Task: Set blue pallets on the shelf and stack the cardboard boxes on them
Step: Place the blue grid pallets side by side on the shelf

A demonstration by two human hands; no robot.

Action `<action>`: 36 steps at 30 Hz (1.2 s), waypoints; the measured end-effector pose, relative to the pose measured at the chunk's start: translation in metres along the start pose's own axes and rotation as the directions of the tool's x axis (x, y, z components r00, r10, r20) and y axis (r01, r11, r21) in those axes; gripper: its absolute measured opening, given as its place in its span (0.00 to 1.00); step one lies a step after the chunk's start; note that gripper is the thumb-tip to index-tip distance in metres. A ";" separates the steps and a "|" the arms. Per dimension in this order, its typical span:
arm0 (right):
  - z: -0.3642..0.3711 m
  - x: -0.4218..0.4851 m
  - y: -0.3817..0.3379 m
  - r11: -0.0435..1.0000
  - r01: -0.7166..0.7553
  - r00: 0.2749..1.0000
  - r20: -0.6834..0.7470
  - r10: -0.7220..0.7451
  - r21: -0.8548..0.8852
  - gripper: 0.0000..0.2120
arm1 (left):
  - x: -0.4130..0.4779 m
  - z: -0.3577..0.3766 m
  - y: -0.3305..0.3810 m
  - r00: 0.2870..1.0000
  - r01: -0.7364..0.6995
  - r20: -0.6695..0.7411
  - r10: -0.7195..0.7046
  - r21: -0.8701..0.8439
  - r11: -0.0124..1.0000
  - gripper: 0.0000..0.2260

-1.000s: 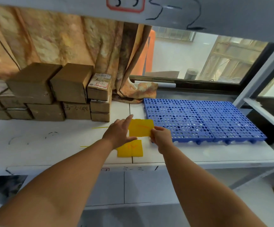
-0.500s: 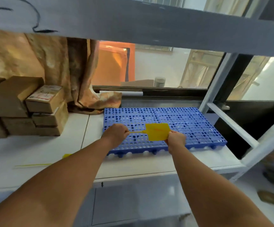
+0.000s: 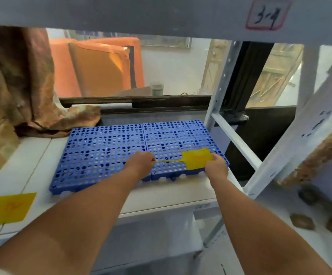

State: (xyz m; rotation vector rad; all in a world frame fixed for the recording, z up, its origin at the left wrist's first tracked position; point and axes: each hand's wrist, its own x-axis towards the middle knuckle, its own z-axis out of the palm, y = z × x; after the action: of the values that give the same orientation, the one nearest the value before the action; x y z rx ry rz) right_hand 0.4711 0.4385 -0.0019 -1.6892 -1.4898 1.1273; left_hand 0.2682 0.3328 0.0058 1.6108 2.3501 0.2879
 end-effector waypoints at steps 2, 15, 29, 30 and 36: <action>-0.012 0.008 0.009 1.000 -0.016 0.997 -0.069 0.017 0.026 0.22 | 0.010 0.007 0.015 1.000 -0.003 0.009 0.003 -0.011 1.000 0.13; -0.041 0.049 0.041 0.985 -0.163 0.963 -0.207 0.173 0.064 0.12 | 0.044 0.041 0.047 1.000 -0.031 -0.005 0.031 0.064 0.997 0.12; -0.033 0.049 0.044 0.727 0.099 0.988 -0.018 -0.151 -0.680 0.15 | 0.054 0.052 0.049 0.984 -0.108 -0.099 0.147 0.321 0.941 0.11; -0.032 0.049 0.045 0.687 0.120 0.986 0.005 -0.168 -0.716 0.15 | 0.055 0.051 0.050 0.984 -0.106 -0.098 0.146 0.336 0.936 0.11; -0.030 0.050 0.050 0.565 0.187 0.969 0.057 -0.239 -0.804 0.16 | 0.053 0.051 0.054 0.991 -0.042 -0.105 0.086 0.360 0.932 0.11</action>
State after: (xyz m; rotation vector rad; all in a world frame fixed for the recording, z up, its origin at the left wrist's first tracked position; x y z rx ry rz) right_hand 0.5206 0.4815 -0.0424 -1.9692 -2.3065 0.2058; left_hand 0.3149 0.4020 -0.0315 1.8808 2.5585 -0.0385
